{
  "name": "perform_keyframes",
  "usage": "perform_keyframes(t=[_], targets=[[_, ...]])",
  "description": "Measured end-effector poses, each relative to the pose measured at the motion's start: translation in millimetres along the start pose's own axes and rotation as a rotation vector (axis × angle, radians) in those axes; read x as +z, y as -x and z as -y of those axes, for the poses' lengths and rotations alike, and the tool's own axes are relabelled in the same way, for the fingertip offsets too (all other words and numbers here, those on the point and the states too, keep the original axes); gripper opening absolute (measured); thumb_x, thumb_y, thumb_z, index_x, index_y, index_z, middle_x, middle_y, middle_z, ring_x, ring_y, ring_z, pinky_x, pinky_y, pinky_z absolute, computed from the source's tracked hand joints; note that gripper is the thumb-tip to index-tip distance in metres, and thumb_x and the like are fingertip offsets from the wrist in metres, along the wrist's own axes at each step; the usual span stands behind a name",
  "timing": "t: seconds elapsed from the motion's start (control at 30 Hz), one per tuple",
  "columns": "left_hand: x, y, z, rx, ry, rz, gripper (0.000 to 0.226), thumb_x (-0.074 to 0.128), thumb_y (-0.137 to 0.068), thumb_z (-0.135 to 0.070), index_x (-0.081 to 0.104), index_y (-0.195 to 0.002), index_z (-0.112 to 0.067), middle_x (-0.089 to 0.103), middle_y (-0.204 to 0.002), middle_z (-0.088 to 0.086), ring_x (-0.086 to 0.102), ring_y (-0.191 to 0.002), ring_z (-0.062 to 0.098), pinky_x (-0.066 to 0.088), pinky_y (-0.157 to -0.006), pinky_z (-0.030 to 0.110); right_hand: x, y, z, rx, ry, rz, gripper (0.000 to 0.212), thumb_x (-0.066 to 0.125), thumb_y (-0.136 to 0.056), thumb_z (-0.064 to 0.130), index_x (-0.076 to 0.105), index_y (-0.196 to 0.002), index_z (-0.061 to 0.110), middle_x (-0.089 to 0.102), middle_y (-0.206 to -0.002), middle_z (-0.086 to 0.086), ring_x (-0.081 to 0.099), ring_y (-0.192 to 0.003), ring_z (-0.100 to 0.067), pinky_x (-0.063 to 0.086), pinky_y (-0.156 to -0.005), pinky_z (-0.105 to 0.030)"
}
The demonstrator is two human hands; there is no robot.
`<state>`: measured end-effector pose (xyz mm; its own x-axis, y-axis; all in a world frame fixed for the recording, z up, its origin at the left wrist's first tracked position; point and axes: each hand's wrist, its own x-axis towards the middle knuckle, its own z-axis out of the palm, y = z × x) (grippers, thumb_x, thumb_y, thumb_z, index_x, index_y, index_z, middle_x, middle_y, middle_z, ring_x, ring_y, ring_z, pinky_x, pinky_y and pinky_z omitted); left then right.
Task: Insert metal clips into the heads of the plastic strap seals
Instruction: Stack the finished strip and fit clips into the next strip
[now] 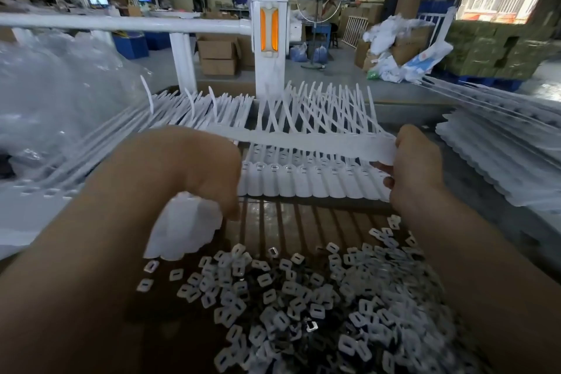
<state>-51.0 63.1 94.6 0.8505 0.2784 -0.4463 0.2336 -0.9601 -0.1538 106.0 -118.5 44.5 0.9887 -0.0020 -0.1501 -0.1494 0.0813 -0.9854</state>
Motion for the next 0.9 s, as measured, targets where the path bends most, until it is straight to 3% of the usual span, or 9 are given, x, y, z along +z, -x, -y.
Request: perform_keyframes(t=[0.07, 0.23, 0.33, 0.43, 0.57, 0.67, 0.77, 0.83, 0.9], targets=[[-2, 1, 12, -0.043, 0.073, 0.026, 0.017, 0.074, -0.081, -0.039, 0.064, -0.073, -0.029, 0.064, -0.082, -0.008, 0.059, -0.077, 0.007, 0.046, -0.071, 0.022, -1, -3, 0, -0.009, 0.063, -0.031, 0.021, 0.041, -0.087, 0.021, 0.039, -0.066, 0.017, 0.036, -0.068, 0.001, 0.039, -0.067, -0.017, 0.023, -0.053, -0.031], [1, -3, 44, -0.21, 0.126, 0.077, 0.02, 0.067, -0.088, -0.033, 0.076, -0.1, -0.02, 0.075, -0.089, -0.011, 0.067, -0.092, 0.008, 0.047, -0.099, 0.032, -7, -16, -7, -0.191, 0.264, -0.089, 0.029, 0.042, -0.092, 0.024, 0.042, -0.064, 0.018, 0.047, -0.073, -0.003, 0.041, -0.062, -0.018, 0.031, -0.054, -0.033], [4, -6, 53, -0.212, 0.183, 0.049, 0.017, 0.067, -0.088, -0.032, 0.076, -0.097, -0.02, 0.075, -0.082, -0.012, 0.068, -0.088, 0.008, 0.049, -0.097, 0.034, -14, -26, -14, -0.349, 0.672, -0.069, 0.017, 0.044, -0.094, 0.008, 0.05, -0.079, 0.006, 0.058, -0.091, -0.018, 0.052, -0.073, -0.025, 0.035, -0.064, -0.036], [4, -9, 46, -0.137, 0.118, -0.133, 0.018, 0.068, -0.086, -0.04, 0.069, -0.091, -0.022, 0.063, -0.08, -0.013, 0.059, -0.078, 0.006, 0.048, -0.089, 0.031, -14, -28, -18, -0.372, 0.945, 0.036, 0.031, 0.04, -0.093, 0.031, 0.054, -0.079, 0.006, 0.061, -0.081, -0.008, 0.056, -0.074, -0.027, 0.04, -0.068, -0.036], [11, -17, 16, 0.003, 0.223, -0.167, 0.078, 0.068, -0.076, -0.063, 0.037, -0.141, -0.034, 0.045, -0.14, -0.004, 0.049, -0.121, 0.019, 0.04, -0.104, 0.042, -19, -26, -22, -0.549, 1.372, -0.098, 0.043, 0.033, -0.092, 0.042, 0.056, -0.067, 0.014, 0.058, -0.069, -0.003, 0.057, -0.074, -0.025, 0.036, -0.075, -0.037], [28, -31, -18, 0.111, 0.174, -0.127, 0.11, 0.069, -0.067, -0.073, 0.007, -0.152, -0.041, 0.012, -0.162, -0.004, 0.018, -0.147, 0.028, 0.023, -0.116, 0.056, -17, -21, -22, -0.849, 1.474, -0.206, 0.03, 0.045, -0.087, 0.036, 0.062, -0.084, 0.012, 0.064, -0.098, -0.013, 0.052, -0.103, -0.034, 0.036, -0.09, -0.042], [36, -42, -33, 0.156, 0.198, -0.133, 0.12, 0.075, -0.064, -0.068, 0.0, -0.154, -0.038, 0.004, -0.164, -0.005, 0.005, -0.15, 0.026, 0.017, -0.117, 0.056, -5, -15, -21, -1.085, 1.292, 0.149, 0.031, 0.05, -0.087, 0.028, 0.061, -0.117, 0.03, 0.063, -0.122, 0.0, 0.045, -0.112, -0.024, 0.035, -0.086, -0.037], [35, -46, -29, 0.205, 0.283, -0.149, 0.117, 0.082, -0.066, -0.055, 0.009, -0.154, -0.032, 0.017, -0.16, -0.006, 0.016, -0.146, 0.023, 0.025, -0.116, 0.05, 3, -7, -24, -1.089, 1.208, 0.514, 0.036, 0.051, -0.092, 0.029, 0.057, -0.125, 0.041, 0.061, -0.128, 0.009, 0.043, -0.111, -0.018, 0.032, -0.083, -0.034], [34, -46, -23, 0.275, 0.344, -0.136, 0.106, 0.085, -0.068, -0.043, 0.02, -0.152, -0.033, 0.028, -0.152, -0.011, 0.027, -0.139, 0.015, 0.033, -0.111, 0.04, 7, -2, -29, -1.065, 1.305, 0.69, 0.034, 0.047, -0.095, 0.043, 0.054, -0.128, 0.046, 0.06, -0.125, 0.013, 0.042, -0.109, -0.016, 0.031, -0.084, -0.036]])
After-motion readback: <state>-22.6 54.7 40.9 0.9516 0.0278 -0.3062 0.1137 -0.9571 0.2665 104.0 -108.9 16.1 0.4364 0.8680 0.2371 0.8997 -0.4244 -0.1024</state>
